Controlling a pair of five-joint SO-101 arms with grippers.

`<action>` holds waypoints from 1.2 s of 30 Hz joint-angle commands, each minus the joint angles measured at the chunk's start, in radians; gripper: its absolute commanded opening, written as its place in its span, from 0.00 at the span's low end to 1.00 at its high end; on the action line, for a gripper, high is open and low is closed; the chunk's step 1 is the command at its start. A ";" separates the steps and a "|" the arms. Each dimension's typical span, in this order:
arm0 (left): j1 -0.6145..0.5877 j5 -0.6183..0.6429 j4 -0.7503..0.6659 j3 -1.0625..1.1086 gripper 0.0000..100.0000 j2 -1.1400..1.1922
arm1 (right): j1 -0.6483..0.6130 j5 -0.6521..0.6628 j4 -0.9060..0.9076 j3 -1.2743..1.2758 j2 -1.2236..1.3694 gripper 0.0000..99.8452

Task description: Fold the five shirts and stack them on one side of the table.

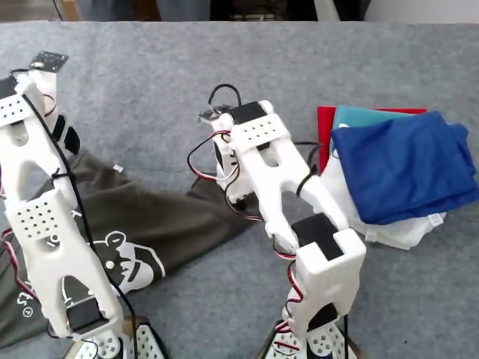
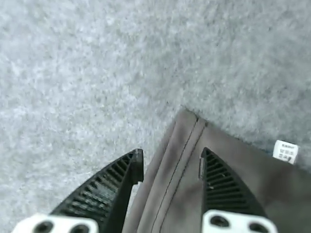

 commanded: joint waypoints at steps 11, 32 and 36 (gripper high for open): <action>0.024 -0.012 -0.011 -0.137 0.21 0.149 | 0.040 0.031 -0.061 -0.008 -0.048 0.33; 0.033 -0.153 -0.100 -0.180 0.03 0.299 | 0.040 0.028 -0.054 -0.027 -0.050 0.33; 0.002 -0.176 -0.068 -0.182 0.03 0.290 | 0.061 0.021 -0.014 -0.064 -0.051 0.34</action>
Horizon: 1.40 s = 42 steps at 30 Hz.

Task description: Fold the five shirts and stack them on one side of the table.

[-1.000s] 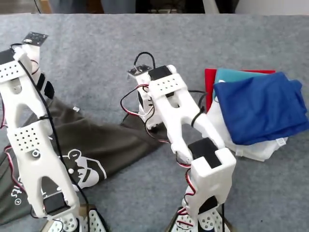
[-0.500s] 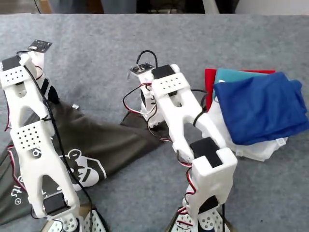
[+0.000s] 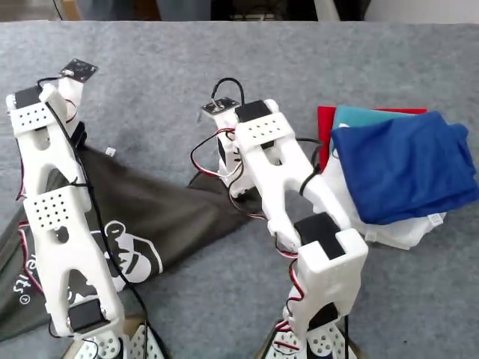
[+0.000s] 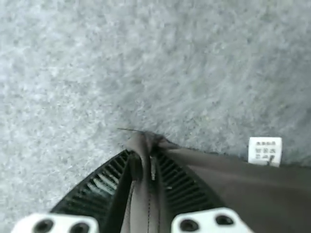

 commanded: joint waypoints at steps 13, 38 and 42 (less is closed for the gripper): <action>-0.197 -0.014 0.152 -0.266 0.03 0.003 | 0.069 -0.203 0.152 -0.351 -0.021 0.33; -0.280 0.000 0.153 -0.265 0.03 0.003 | -0.133 -0.324 0.120 -0.799 0.394 0.09; -0.254 0.046 0.153 -0.265 0.03 0.003 | -0.189 -0.250 0.120 -0.964 0.503 0.09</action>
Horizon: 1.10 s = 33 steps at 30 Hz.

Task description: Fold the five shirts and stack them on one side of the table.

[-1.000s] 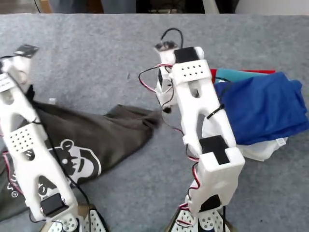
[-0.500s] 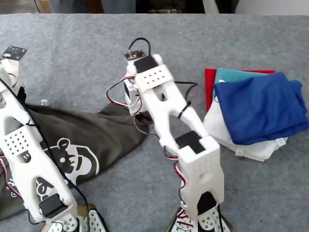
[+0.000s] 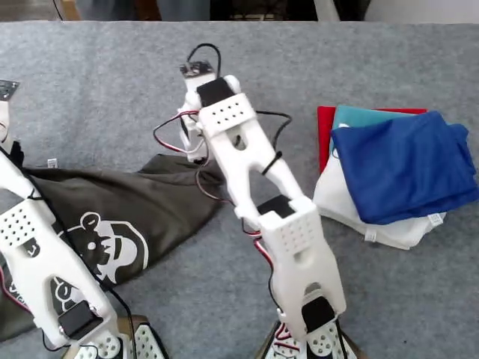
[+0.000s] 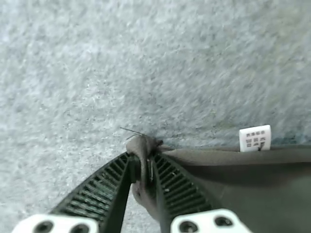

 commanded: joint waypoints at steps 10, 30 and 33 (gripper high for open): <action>0.035 0.058 0.008 -0.041 0.03 -0.006 | -0.098 0.051 0.066 -0.476 0.329 0.02; 0.038 0.124 0.005 -0.162 0.03 0.176 | 0.066 0.060 -0.302 -0.699 0.565 0.02; 0.038 0.124 0.005 -0.162 0.03 0.176 | 0.066 0.060 -0.316 -0.756 0.570 0.02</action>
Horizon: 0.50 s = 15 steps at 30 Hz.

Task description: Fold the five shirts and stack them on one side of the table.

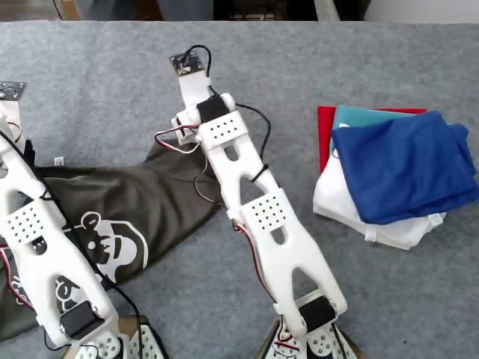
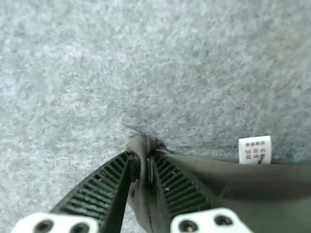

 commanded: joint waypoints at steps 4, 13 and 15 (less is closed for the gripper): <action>0.002 0.006 -0.003 -0.010 0.03 0.006 | 0.035 0.005 -0.025 -0.166 -0.021 0.02; 0.001 0.006 -0.003 -0.010 0.03 0.006 | 0.118 0.005 0.259 -0.145 -0.168 0.12; 0.001 0.006 -0.003 -0.010 0.03 0.006 | 0.121 0.005 0.313 -0.145 -0.162 0.23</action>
